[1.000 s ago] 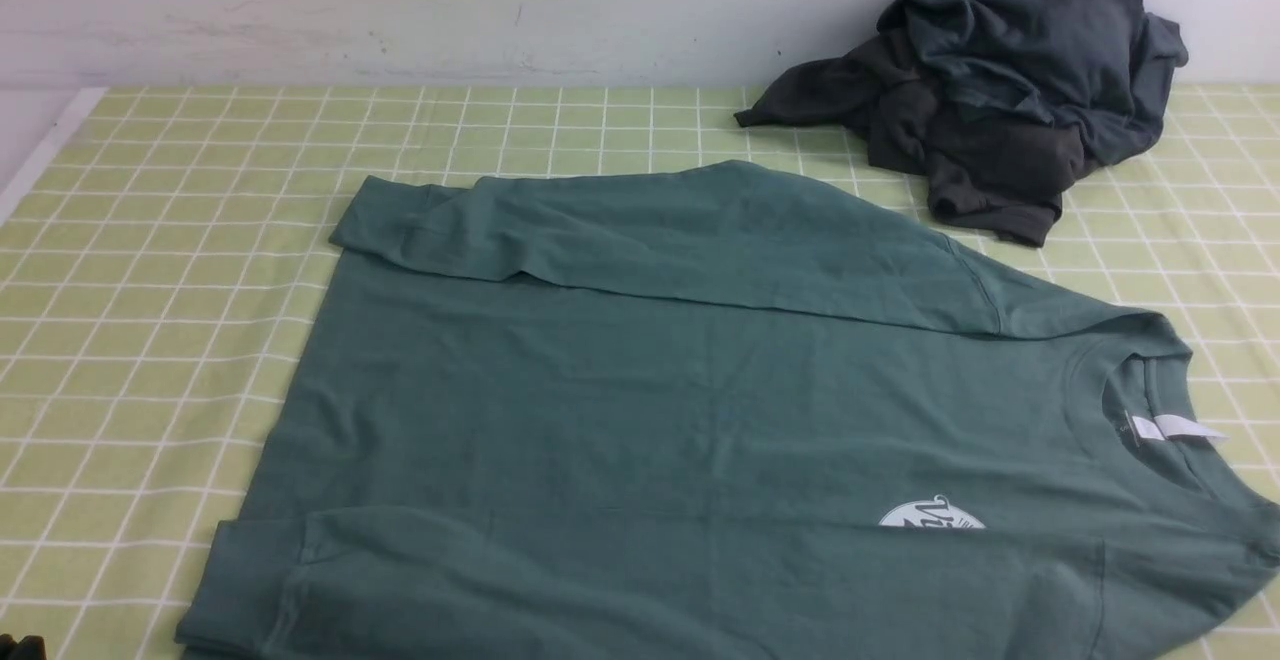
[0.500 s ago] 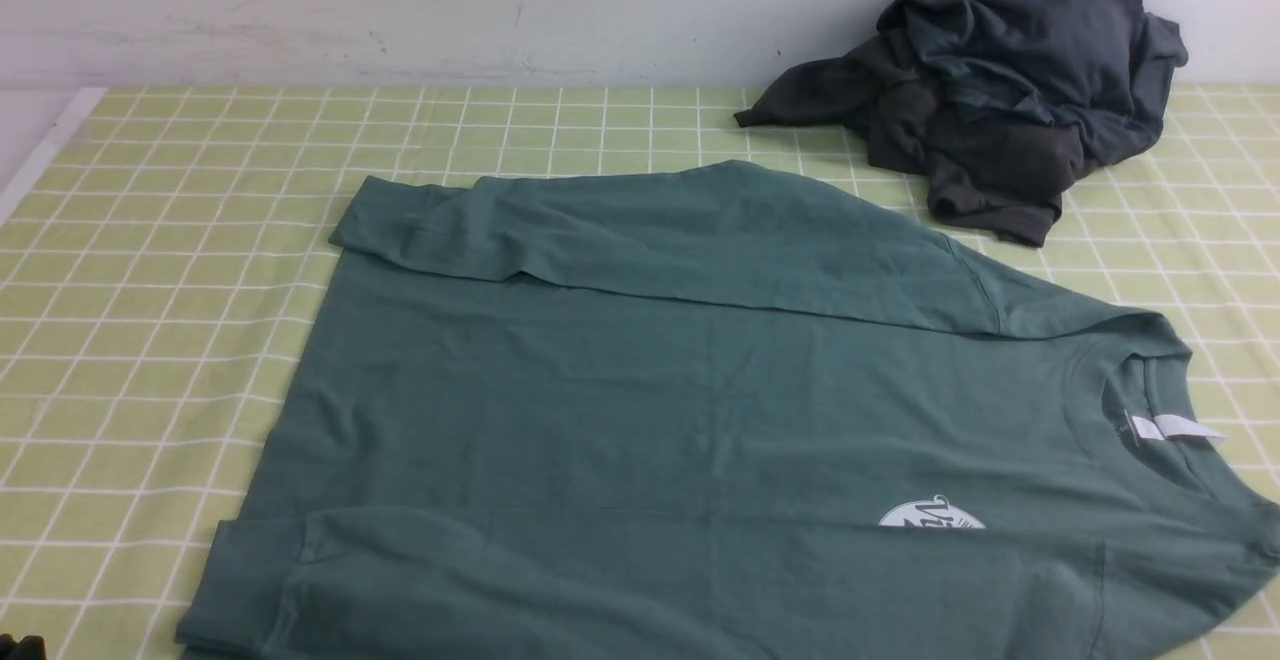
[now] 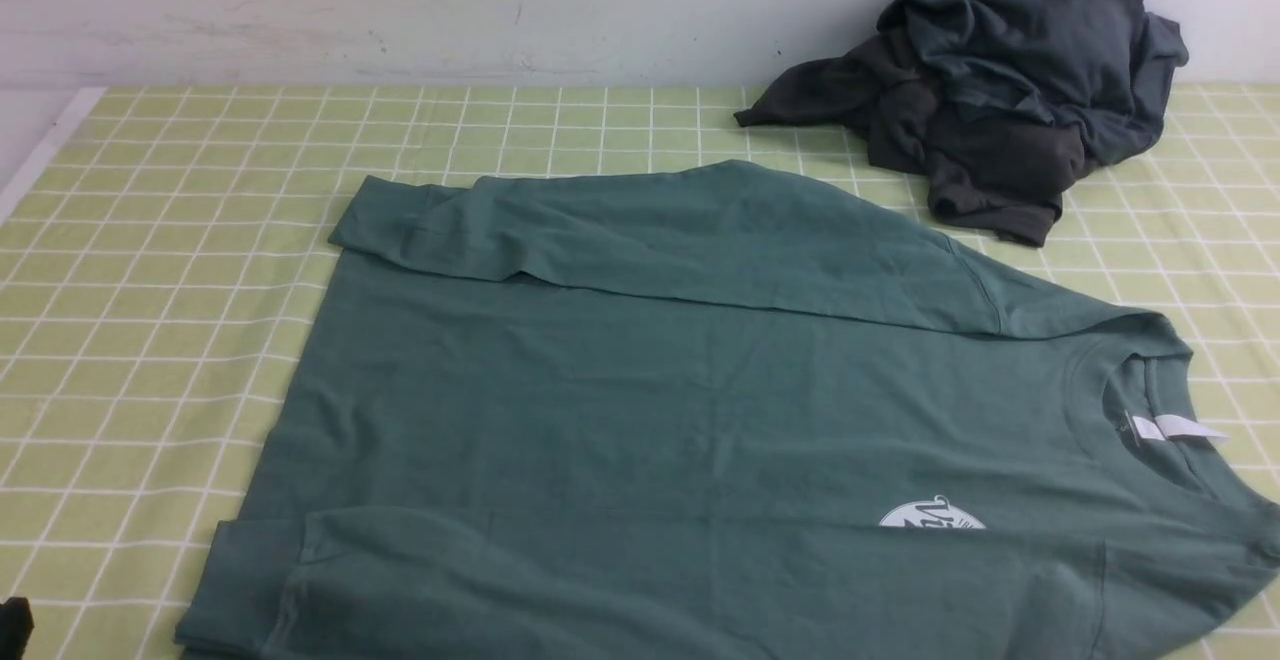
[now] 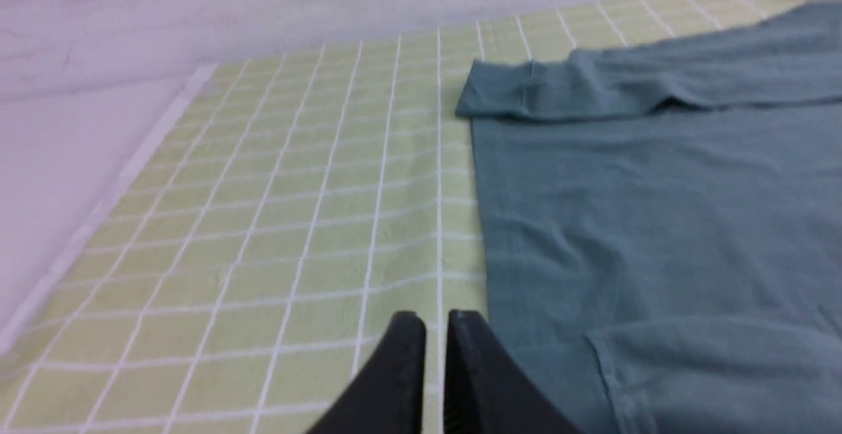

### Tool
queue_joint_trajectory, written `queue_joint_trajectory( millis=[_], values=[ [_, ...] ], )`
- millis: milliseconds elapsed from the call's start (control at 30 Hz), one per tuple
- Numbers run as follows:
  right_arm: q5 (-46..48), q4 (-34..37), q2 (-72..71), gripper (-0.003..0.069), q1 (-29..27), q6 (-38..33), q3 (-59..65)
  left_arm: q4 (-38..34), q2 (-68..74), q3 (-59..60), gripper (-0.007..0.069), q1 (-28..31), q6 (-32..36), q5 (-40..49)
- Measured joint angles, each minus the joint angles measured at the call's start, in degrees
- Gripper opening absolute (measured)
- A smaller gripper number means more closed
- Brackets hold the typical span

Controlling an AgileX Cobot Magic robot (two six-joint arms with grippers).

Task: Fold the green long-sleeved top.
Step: Use the left arm to clamp the cuff closest to it

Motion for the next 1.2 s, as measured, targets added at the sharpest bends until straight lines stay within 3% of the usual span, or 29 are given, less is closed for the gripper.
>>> queue_joint_trajectory(
  millis=[333,433,533,600,733,933,1067,1200],
  values=[
    [-45.8,-1.2,0.0,0.0003,0.0,3.6,0.0,0.0,0.0,0.0,0.0037,0.0,-0.2,-32.8],
    [-53.0,-1.3,0.0,0.0003,0.0,4.3,0.0,-0.9,0.0,0.0,0.0037,0.0,-4.4,-43.3],
    [-52.4,-1.2,0.0,0.0003,0.0,5.2,-1.1,-0.5,0.0,-2.7,0.0036,0.0,-13.4,-46.0],
    [-46.8,-0.6,0.0,0.0003,0.0,5.0,-5.8,2.0,0.4,-9.5,0.0024,0.0,-18.1,-41.3],
    [-30.9,0.6,4.3,0.0003,0.0,-0.2,-20.7,10.5,7.2,-28.4,-0.0001,0.0,-23.7,-22.5],
    [-10.3,1.8,19.9,0.0003,0.0,-4.4,-33.3,16.2,22.8,-39.9,-0.0004,-0.1,-25.4,-3.9],
    [7.7,6.1,32.3,0.0003,2.0,-4.1,-36.8,8.0,33.3,-40.0,-0.0003,-3.1,-23.8,18.4],
    [25.9,14.0,42.4,0.0003,7.6,-10.6,-38.5,-2.4,44.7,-39.9,-0.0003,-7.9,-13.5,36.2]
  ],
)
